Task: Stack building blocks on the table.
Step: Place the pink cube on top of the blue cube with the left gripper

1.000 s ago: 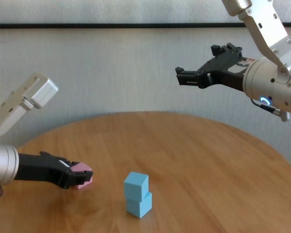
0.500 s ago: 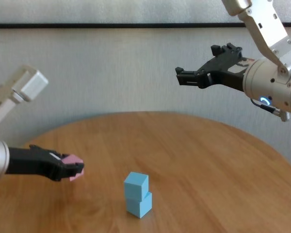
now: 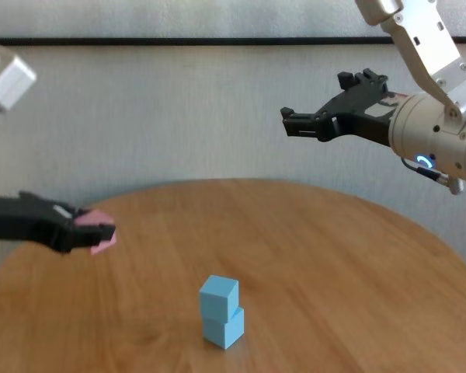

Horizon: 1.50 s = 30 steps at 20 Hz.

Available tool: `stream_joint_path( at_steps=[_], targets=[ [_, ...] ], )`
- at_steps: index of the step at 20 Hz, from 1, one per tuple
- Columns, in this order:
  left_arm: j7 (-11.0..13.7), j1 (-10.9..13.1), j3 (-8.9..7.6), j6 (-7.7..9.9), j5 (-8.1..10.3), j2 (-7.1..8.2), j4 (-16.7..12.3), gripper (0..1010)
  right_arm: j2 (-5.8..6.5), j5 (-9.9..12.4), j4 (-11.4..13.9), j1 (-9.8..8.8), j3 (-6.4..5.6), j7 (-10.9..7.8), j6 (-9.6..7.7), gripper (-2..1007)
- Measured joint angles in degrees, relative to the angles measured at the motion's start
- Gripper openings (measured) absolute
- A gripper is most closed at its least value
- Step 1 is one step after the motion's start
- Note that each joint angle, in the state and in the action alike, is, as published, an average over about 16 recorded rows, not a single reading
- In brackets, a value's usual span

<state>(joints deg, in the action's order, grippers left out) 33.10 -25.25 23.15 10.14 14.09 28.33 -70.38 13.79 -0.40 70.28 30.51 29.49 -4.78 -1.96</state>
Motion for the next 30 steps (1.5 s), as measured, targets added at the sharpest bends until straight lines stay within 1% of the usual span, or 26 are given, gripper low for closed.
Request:
stream_joint_path(
  at_steps=[3, 6, 13, 17, 22, 26, 30],
  targets=[
    [1.23, 0.02, 0.0, 0.85, 1.14, 0.78, -2.7, 394, 0.0, 0.0, 0.0, 0.0, 0.0, 0.0, 0.0, 1001],
    [2.48, -0.28, 0.35, 1.64, 2.28, 1.15, -4.96, 394, 0.0, 0.0, 0.0, 0.0, 0.0, 0.0, 0.0, 1001],
    [4.2, -1.17, 2.15, 3.78, 4.37, 0.77, -8.22, 394, 0.0, 0.0, 0.0, 0.0, 0.0, 0.0, 0.0, 1001],
    [4.26, -1.19, 3.19, 5.04, 5.21, 0.53, -9.51, 394, 0.0, 0.0, 0.0, 0.0, 0.0, 0.0, 0.0, 1001],
    [3.62, -0.73, 4.24, 6.36, 6.13, 0.21, -10.61, 394, 0.0, 0.0, 0.0, 0.0, 0.0, 0.0, 0.0, 1001],
    [2.96, -0.23, 4.95, 7.13, 6.89, -0.12, -10.96, 394, 0.0, 0.0, 0.0, 0.0, 0.0, 0.0, 0.0, 1001],
    [2.76, 0.05, 5.66, 7.54, 7.74, -0.48, -10.84, 394, 0.0, 0.0, 0.0, 0.0, 0.0, 0.0, 0.0, 1001]
  ],
)
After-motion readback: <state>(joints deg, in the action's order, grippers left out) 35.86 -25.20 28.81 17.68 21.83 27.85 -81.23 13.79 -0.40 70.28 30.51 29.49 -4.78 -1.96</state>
